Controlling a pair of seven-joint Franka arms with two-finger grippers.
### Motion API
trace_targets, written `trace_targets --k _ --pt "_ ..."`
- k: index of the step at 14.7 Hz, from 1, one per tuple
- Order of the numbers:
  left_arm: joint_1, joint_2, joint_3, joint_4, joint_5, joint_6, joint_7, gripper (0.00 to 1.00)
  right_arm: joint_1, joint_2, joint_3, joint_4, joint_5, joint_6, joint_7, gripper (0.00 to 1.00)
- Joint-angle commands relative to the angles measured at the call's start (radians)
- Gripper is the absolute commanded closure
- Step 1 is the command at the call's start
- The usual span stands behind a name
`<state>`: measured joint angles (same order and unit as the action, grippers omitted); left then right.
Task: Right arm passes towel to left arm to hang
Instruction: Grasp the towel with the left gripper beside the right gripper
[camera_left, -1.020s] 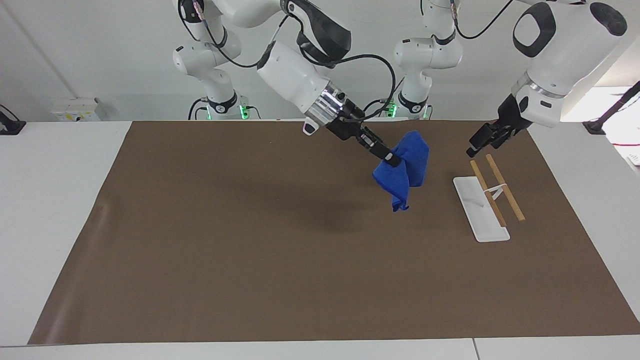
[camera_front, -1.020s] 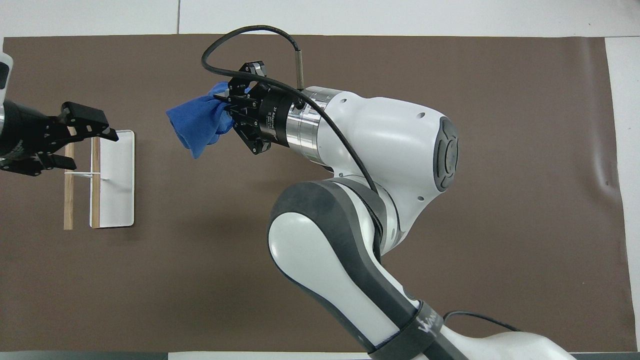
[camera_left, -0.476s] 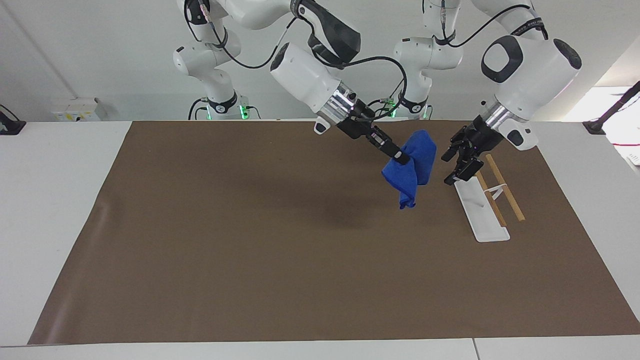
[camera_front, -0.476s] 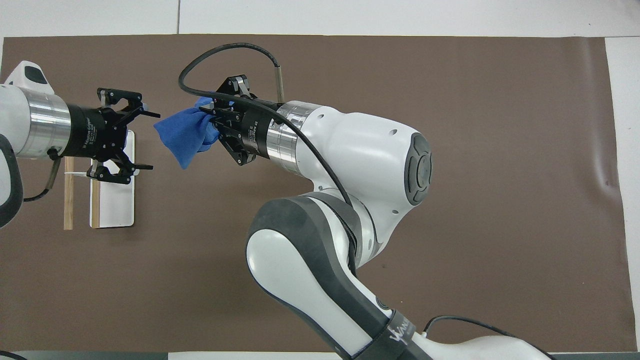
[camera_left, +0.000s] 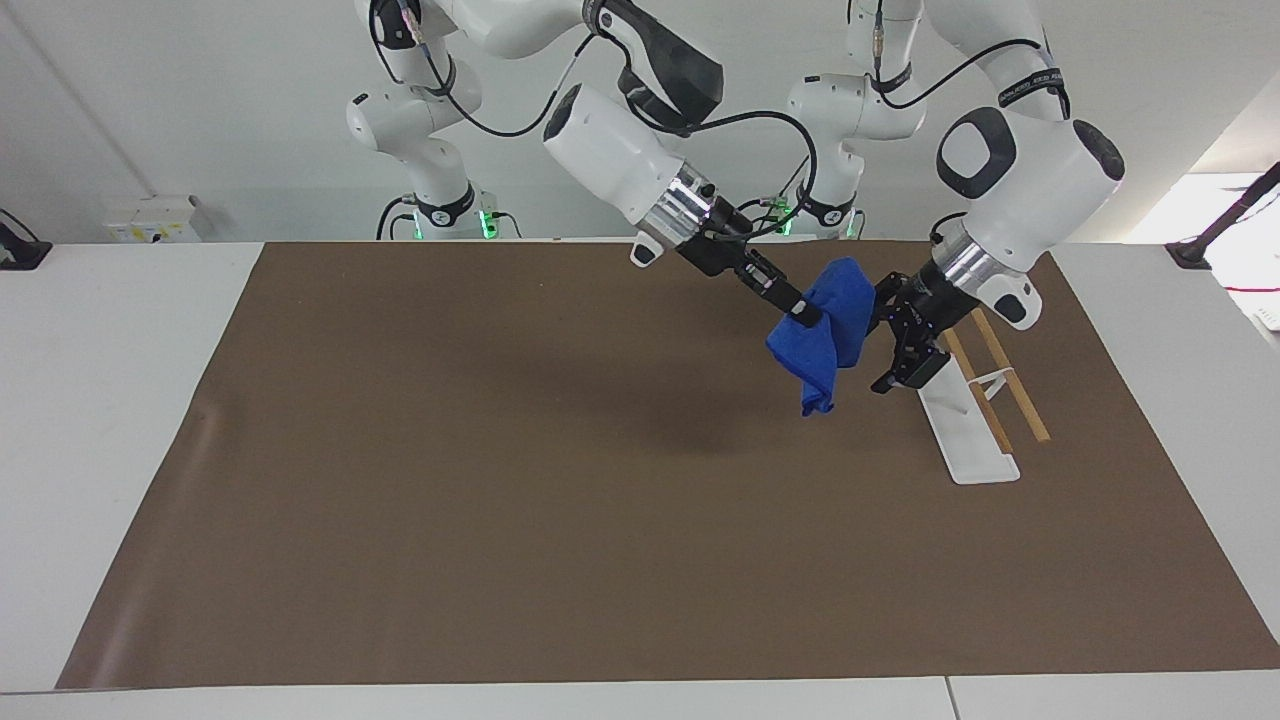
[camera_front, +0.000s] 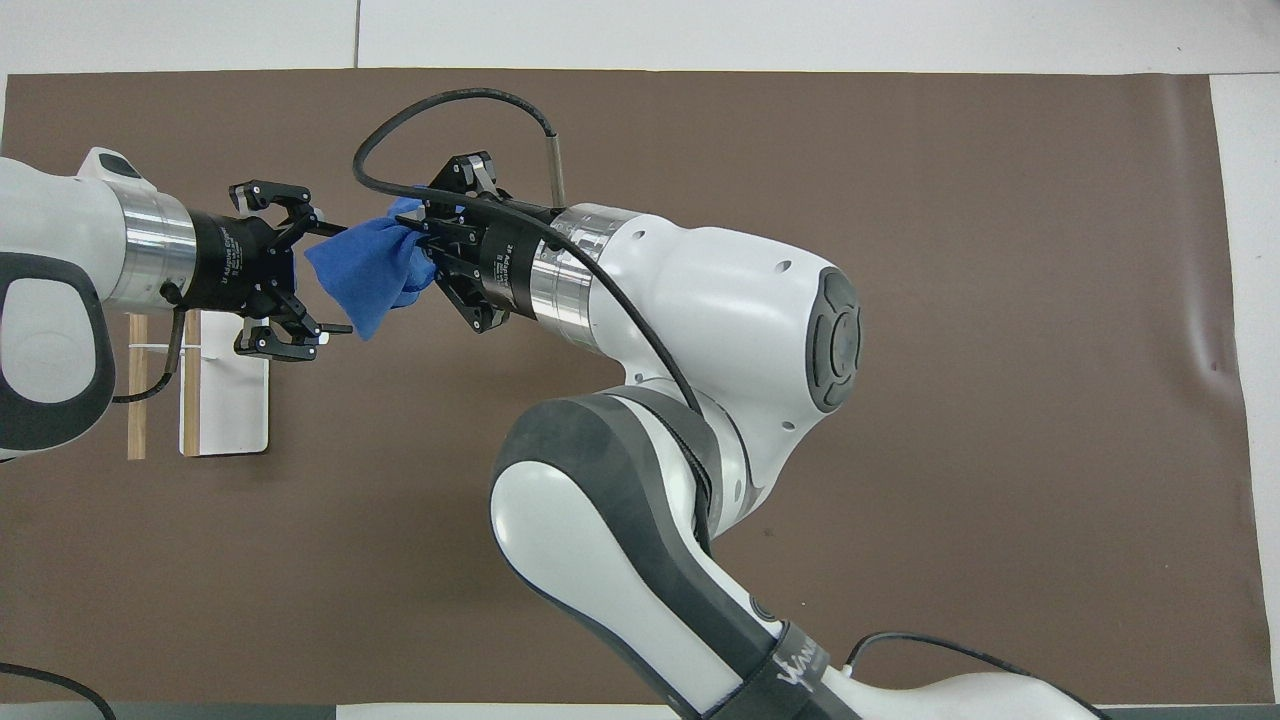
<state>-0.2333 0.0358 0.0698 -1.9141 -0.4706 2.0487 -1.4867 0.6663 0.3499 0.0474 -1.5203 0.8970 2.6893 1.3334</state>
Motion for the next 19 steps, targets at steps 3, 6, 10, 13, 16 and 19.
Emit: trace_targets --k 3,6,10,13,16,19 --pt "-0.027 0.000 0.008 -0.013 -0.026 0.008 -0.049 0.06 0.003 0.000 0.002 -0.006 0.019 0.015 0.000 1.00" --pt "-0.049 0.000 0.008 -0.008 -0.026 0.017 -0.079 0.93 0.003 0.000 0.002 -0.006 0.017 0.015 -0.002 1.00" --pt "-0.043 -0.004 0.008 0.000 -0.026 0.019 -0.109 1.00 0.003 0.000 0.002 -0.006 0.014 0.017 -0.002 1.00" --pt "-0.035 -0.002 0.008 0.010 -0.026 0.019 -0.109 1.00 -0.002 0.000 0.002 -0.006 0.011 0.015 -0.003 1.00" --pt "-0.032 -0.004 0.012 0.012 -0.026 0.022 -0.107 1.00 -0.004 0.000 0.002 -0.008 0.011 0.015 -0.005 1.00" --pt "-0.032 -0.002 0.013 0.012 -0.025 0.034 -0.103 1.00 -0.007 0.000 0.002 -0.008 0.010 0.014 -0.008 1.00"
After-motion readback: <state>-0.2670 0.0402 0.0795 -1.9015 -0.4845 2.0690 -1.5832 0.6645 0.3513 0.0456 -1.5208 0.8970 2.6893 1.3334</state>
